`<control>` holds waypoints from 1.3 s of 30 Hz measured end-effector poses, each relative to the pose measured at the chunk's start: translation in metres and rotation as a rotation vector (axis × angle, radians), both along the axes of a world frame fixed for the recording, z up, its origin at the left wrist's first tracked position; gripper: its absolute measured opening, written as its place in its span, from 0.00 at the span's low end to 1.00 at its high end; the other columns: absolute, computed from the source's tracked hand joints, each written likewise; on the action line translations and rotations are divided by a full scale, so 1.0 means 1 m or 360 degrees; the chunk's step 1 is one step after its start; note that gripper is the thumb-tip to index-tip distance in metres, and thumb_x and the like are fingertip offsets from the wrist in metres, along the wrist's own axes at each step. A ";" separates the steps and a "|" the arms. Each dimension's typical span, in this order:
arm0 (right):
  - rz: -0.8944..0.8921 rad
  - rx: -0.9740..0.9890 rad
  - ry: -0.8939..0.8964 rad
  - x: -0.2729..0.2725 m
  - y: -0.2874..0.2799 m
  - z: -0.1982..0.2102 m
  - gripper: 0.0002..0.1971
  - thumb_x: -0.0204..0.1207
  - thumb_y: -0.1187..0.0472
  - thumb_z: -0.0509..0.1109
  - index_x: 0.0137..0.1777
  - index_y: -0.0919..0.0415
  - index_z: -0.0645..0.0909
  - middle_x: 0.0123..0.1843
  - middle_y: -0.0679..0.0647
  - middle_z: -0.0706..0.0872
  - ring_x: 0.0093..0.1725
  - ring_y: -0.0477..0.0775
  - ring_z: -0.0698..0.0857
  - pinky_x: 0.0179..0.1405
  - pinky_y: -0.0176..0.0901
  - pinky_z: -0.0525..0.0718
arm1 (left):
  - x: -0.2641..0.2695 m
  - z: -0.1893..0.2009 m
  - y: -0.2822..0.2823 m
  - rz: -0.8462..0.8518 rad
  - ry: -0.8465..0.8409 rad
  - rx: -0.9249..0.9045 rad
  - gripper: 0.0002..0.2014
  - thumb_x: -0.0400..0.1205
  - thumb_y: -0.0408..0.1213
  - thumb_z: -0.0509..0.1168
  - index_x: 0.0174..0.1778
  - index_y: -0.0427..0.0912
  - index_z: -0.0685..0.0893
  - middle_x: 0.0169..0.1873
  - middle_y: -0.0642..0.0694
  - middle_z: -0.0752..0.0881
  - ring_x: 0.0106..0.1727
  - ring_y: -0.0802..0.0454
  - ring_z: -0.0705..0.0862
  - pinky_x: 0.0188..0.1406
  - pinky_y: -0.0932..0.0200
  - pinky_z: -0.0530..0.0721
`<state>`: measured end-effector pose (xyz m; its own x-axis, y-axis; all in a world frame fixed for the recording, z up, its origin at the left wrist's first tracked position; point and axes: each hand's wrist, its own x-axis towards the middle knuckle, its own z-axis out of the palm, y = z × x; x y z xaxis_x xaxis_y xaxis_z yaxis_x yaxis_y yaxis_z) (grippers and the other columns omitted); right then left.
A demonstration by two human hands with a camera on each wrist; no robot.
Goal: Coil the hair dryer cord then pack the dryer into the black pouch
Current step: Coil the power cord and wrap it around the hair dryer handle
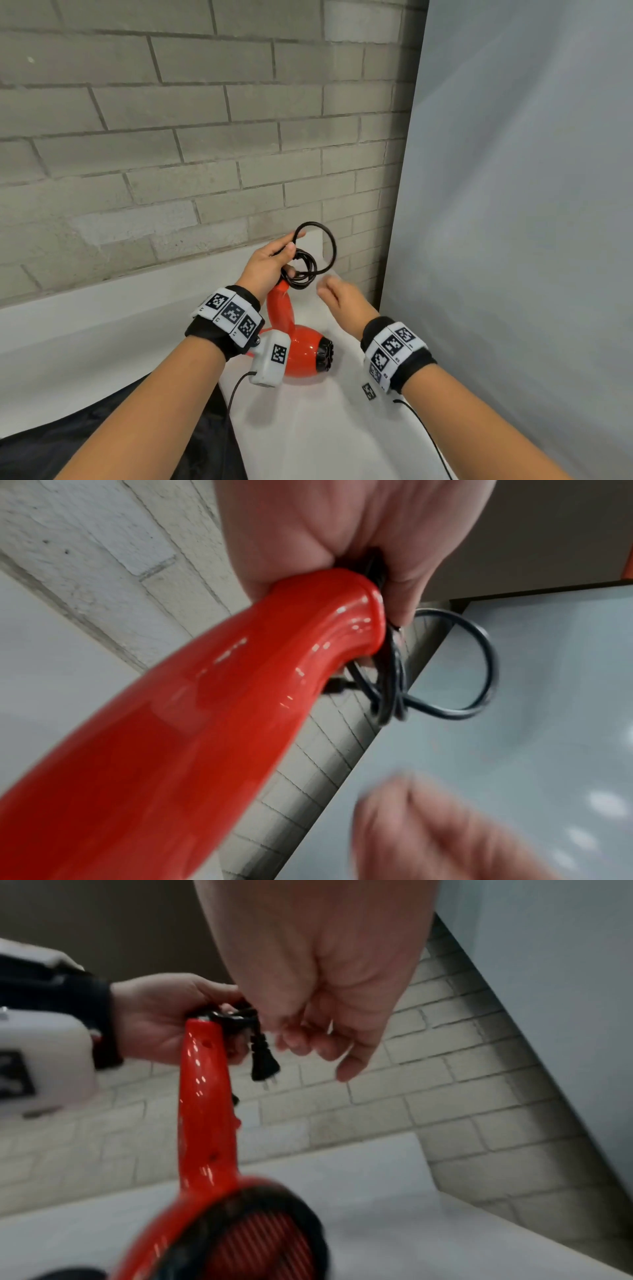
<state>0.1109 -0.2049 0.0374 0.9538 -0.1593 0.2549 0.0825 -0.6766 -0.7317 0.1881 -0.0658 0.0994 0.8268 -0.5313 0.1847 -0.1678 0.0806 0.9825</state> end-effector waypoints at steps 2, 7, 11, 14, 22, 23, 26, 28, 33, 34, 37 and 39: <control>-0.0064 -0.0144 0.0187 -0.009 -0.014 -0.023 0.06 0.80 0.62 0.60 0.42 0.56 0.73 0.39 0.54 0.79 0.35 0.51 0.75 0.43 0.48 0.77 | 0.002 0.000 0.001 0.0002 -0.0010 0.0010 0.13 0.83 0.36 0.57 0.56 0.55 0.82 0.32 0.49 0.77 0.19 0.62 0.77 0.18 0.70 0.73; -0.0127 -0.0082 0.0214 -0.017 -0.013 -0.018 0.18 0.79 0.56 0.64 0.68 0.52 0.69 0.55 0.49 0.79 0.50 0.47 0.78 0.53 0.39 0.76 | -0.001 0.001 -0.002 -0.0112 0.0083 -0.0009 0.11 0.84 0.34 0.56 0.50 0.47 0.83 0.35 0.48 0.81 0.22 0.60 0.83 0.27 0.68 0.80; 0.0145 0.0333 -0.0084 -0.001 0.011 0.006 0.21 0.77 0.63 0.66 0.69 0.51 0.71 0.62 0.46 0.80 0.61 0.44 0.78 0.58 0.30 0.76 | -0.007 0.002 -0.005 -0.0250 0.0085 0.0040 0.11 0.83 0.34 0.56 0.47 0.48 0.84 0.32 0.47 0.82 0.23 0.60 0.81 0.28 0.66 0.83; 0.0116 0.0554 -0.0183 0.010 0.019 0.005 0.14 0.76 0.68 0.66 0.53 0.47 0.79 0.53 0.51 0.85 0.58 0.52 0.83 0.62 0.45 0.80 | -0.008 0.003 -0.003 -0.0276 0.0071 0.0049 0.10 0.83 0.34 0.56 0.47 0.48 0.83 0.32 0.46 0.79 0.21 0.60 0.79 0.27 0.67 0.83; 0.0033 -0.0010 0.0060 -0.010 0.004 -0.007 0.16 0.79 0.63 0.63 0.67 0.57 0.75 0.60 0.50 0.82 0.56 0.42 0.75 0.57 0.35 0.69 | -0.001 0.002 0.008 -0.0192 0.0066 0.0046 0.14 0.83 0.36 0.56 0.62 0.53 0.79 0.36 0.49 0.80 0.21 0.60 0.78 0.18 0.70 0.75; 0.0056 0.0026 0.0046 -0.009 0.005 -0.004 0.18 0.79 0.62 0.64 0.68 0.57 0.75 0.61 0.48 0.81 0.57 0.40 0.74 0.57 0.33 0.69 | -0.002 0.002 0.007 -0.0189 0.0065 0.0042 0.15 0.83 0.36 0.57 0.62 0.56 0.78 0.35 0.49 0.81 0.21 0.60 0.78 0.18 0.69 0.75; 0.0095 0.0382 -0.0069 -0.001 0.017 0.004 0.12 0.75 0.64 0.69 0.58 0.55 0.82 0.54 0.48 0.84 0.47 0.37 0.79 0.51 0.27 0.74 | -0.008 0.002 0.000 -0.0257 0.0058 0.0033 0.16 0.83 0.34 0.57 0.63 0.57 0.77 0.35 0.46 0.82 0.22 0.59 0.78 0.26 0.69 0.79; 0.0123 0.0718 -0.0176 0.005 0.023 0.005 0.11 0.72 0.68 0.71 0.43 0.49 0.83 0.44 0.47 0.86 0.45 0.42 0.83 0.54 0.36 0.81 | -0.012 0.000 -0.004 -0.0336 0.0048 0.0026 0.15 0.83 0.33 0.57 0.62 0.55 0.79 0.34 0.46 0.83 0.23 0.58 0.77 0.30 0.68 0.80; -0.0112 0.0095 0.0229 0.002 0.011 -0.006 0.02 0.76 0.63 0.68 0.41 0.57 0.80 0.40 0.56 0.85 0.36 0.48 0.80 0.43 0.40 0.78 | -0.010 0.002 0.002 -0.0211 0.0007 0.0081 0.11 0.83 0.32 0.57 0.52 0.51 0.82 0.33 0.51 0.81 0.18 0.61 0.75 0.20 0.71 0.75; -0.0190 -0.0115 0.0408 -0.001 0.002 -0.012 0.07 0.75 0.62 0.67 0.35 0.56 0.76 0.39 0.56 0.82 0.36 0.51 0.79 0.44 0.45 0.80 | -0.008 0.002 0.004 -0.0183 -0.0014 0.0093 0.10 0.83 0.32 0.57 0.48 0.49 0.83 0.34 0.50 0.80 0.17 0.61 0.75 0.22 0.70 0.75; -0.0369 -0.0574 0.0829 -0.011 -0.019 -0.023 0.12 0.77 0.61 0.60 0.31 0.52 0.69 0.42 0.54 0.79 0.45 0.57 0.80 0.57 0.53 0.80 | -0.005 0.000 0.007 -0.0123 -0.0060 0.0150 0.12 0.83 0.33 0.58 0.39 0.48 0.84 0.37 0.50 0.80 0.17 0.62 0.75 0.25 0.64 0.74; -0.0392 -0.0709 0.0859 -0.015 -0.022 -0.018 0.09 0.77 0.65 0.56 0.41 0.55 0.76 0.46 0.57 0.81 0.52 0.61 0.82 0.60 0.54 0.78 | -0.006 -0.001 0.005 -0.0107 -0.0085 0.0178 0.11 0.82 0.34 0.59 0.37 0.49 0.84 0.36 0.50 0.81 0.17 0.62 0.75 0.20 0.66 0.70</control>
<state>0.0954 -0.2266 0.0193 0.9147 -0.3757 -0.1488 -0.4034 -0.8713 -0.2795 0.1819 -0.0608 0.0988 0.7794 -0.6047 0.1641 -0.2180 -0.0161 0.9758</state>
